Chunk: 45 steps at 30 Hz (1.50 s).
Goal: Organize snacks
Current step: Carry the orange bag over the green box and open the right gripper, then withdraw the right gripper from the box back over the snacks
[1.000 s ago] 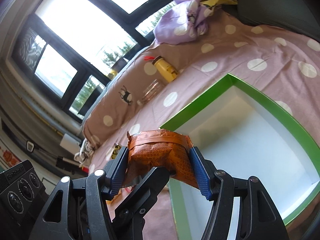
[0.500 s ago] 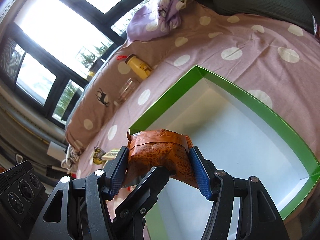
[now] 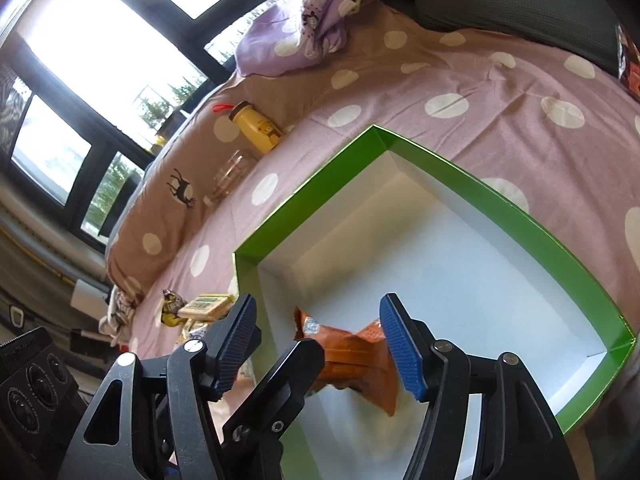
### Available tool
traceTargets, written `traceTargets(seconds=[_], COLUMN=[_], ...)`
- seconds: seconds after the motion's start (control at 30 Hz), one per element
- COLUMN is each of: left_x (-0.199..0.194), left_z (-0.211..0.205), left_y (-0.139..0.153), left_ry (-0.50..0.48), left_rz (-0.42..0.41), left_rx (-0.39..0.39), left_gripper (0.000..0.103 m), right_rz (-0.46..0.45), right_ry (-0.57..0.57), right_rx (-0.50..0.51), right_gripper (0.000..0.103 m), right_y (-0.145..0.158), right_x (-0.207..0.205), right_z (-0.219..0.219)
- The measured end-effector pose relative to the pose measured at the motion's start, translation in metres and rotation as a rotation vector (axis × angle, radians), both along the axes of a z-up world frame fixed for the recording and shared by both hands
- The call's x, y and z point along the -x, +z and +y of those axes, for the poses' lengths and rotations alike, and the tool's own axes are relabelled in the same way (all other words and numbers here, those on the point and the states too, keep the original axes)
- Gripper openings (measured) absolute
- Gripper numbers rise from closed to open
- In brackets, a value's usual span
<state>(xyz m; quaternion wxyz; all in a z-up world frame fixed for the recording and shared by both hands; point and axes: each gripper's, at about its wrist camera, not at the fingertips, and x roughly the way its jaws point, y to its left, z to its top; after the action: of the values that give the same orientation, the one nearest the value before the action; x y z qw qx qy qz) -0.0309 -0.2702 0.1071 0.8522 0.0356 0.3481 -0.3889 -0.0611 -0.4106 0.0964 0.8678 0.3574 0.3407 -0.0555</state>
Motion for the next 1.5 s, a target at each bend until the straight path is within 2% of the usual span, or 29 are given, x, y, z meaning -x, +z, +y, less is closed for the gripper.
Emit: traceTargets(seconds=[0.03,0.13,0.23,0.4,0.57,0.67,0.73,0.87,1.0,1.1,1.33,1.5], left_x=[0.0,0.001,0.001,-0.003,-0.007,-0.007,-0.009,-0.023,-0.034,-0.04,-0.046,-0.048], left_z=[0.006,0.026,0.049,0.097,0.148,0.18,0.203,0.246,0.269,0.28,0.294,0.294], left_y=[0.002,0.008,0.013,0.012,0.016,0.016,0.012,-0.004,-0.018,-0.026,-0.033,-0.035], left_ry=[0.004,0.031,0.097,0.254,0.376,0.451,0.505,0.612,0.696,0.729,0.759,0.75], left_rz=[-0.001,-0.019,-0.037,-0.041,-0.045,-0.083,-0.094,-0.017,0.023,0.058,0.109,0.122], left_rx=[0.009,0.036,0.036,0.008,-0.018,-0.053,-0.046,-0.021,-0.039,-0.052,-0.024,-0.027], left_gripper=[0.062,0.067,0.084,0.087,0.091,0.102,0.102,0.102,0.102,0.102,0.102,0.102], right_rz=[-0.003,-0.003,-0.029,-0.043,-0.096,-0.117,-0.118,-0.114,-0.096,-0.064,-0.051,-0.05], right_ry=[-0.004,-0.009,0.024,0.08,0.164,0.194,0.203,0.264,0.339,0.351,0.388,0.393], right_rx=[0.008,0.03,0.037,0.096,0.139,0.17,0.194,0.188,0.171,0.191,0.221,0.186], right_gripper=[0.073,0.076,0.083,0.086,0.095,0.1,0.1,0.1,0.1,0.1,0.1,0.1], right_y=[0.001,0.003,0.007,0.013,0.019,0.019,0.017,0.008,-0.007,-0.016,-0.022,-0.024], right_x=[0.0,-0.002,-0.006,-0.015,-0.025,-0.03,-0.033,-0.043,-0.054,-0.06,-0.06,-0.062], right_z=[0.001,0.006,0.016,0.043,0.078,0.1,0.112,0.146,0.179,0.196,0.213,0.212])
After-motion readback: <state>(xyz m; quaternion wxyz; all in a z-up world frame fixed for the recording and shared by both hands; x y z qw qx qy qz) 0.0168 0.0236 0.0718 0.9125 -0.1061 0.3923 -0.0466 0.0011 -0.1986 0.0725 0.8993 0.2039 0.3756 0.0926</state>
